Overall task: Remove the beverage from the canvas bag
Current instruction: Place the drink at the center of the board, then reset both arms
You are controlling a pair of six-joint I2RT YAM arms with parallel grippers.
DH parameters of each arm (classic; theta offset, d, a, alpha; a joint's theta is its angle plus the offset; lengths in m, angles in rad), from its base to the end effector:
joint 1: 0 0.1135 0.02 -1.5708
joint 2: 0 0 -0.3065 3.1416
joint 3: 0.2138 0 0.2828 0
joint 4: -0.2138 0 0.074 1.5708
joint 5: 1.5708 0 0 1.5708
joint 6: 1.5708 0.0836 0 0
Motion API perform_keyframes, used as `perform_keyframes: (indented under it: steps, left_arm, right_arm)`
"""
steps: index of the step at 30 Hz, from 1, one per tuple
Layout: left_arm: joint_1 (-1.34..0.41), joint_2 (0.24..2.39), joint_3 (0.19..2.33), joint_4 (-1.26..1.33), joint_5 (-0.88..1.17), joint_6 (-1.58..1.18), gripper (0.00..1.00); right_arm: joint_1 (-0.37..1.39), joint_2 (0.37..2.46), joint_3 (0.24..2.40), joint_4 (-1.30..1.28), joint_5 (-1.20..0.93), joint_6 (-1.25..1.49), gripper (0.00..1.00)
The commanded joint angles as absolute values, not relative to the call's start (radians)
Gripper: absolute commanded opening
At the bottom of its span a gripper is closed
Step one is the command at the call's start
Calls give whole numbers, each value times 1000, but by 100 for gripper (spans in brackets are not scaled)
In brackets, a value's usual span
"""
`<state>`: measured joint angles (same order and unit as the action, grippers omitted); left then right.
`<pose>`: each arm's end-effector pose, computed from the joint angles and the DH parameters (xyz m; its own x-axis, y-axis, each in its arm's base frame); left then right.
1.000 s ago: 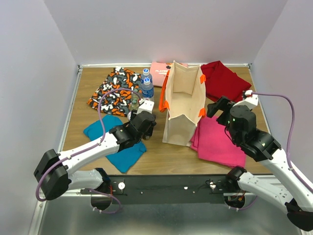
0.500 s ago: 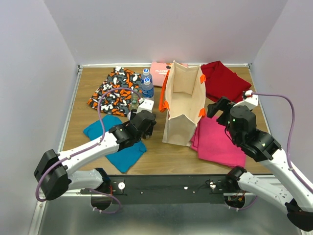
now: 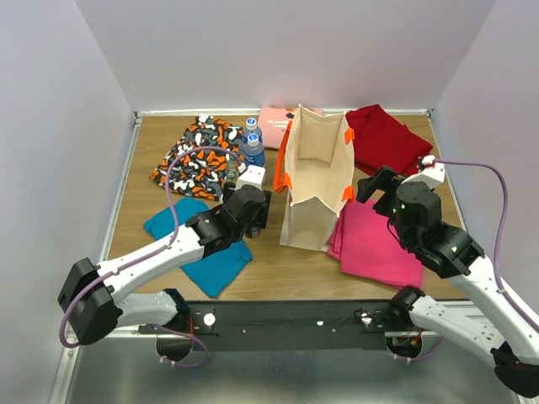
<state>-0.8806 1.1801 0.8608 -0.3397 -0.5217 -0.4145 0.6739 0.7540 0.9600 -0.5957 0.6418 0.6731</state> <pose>0.2233 -0.2051 0.2774 -0.5251 0.0875 -0.8466 0.2253 0.9735 -0.0391 0.1760 0.0765 0.3850 -0.2740 0.4203 -0.8650 0.1326 0.9074 0.3989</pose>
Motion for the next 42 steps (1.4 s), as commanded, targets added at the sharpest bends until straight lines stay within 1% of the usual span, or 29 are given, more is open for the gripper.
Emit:
perform_keyframes:
  steps: [1,11,16,17,20,28,29,32,34,35,37,38,42]
  left_arm:
    - [-870,1158,894,-319,-520,-405,77]
    - [-861,1149,903,-339,-522,-400,77]
    - [-848,1150,922,-344,-500,-377,80]
    - [-845,1150,930,-344,-480,-371,83]
    - [-812,1149,951,-344,-428,-351,86]
    - [-718,1137,1028,-365,-321,-290,86]
    - [-706,1135,1040,-365,-313,-284,87]
    - [-674,1137,1066,-367,-266,-265,90]
    - [-660,1150,1091,-376,-238,-258,90]
    - [-654,1157,1123,-382,-217,-258,94]
    - [-635,1169,1150,-399,-186,-253,96]
    - [-631,1172,1172,-402,-158,-250,99]
    - [-600,1183,1215,-423,-121,-239,99]
  right_arm:
    - [670,747,960,-623,676,686,100]
    - [670,736,946,-620,680,690,100]
    - [669,735,946,-623,678,695,100]
    - [670,732,946,-623,675,692,100]
    - [670,718,946,-614,661,661,100]
    - [670,678,953,-609,669,617,100]
    - [670,680,956,-611,667,611,100]
    - [670,706,979,-618,647,589,100]
    - [670,739,999,-629,647,580,100]
    - [670,748,1006,-626,646,574,100]
    - [670,761,1019,-614,640,534,100]
    - [670,778,1026,-611,647,528,100]
    - [670,818,1077,-629,669,491,100]
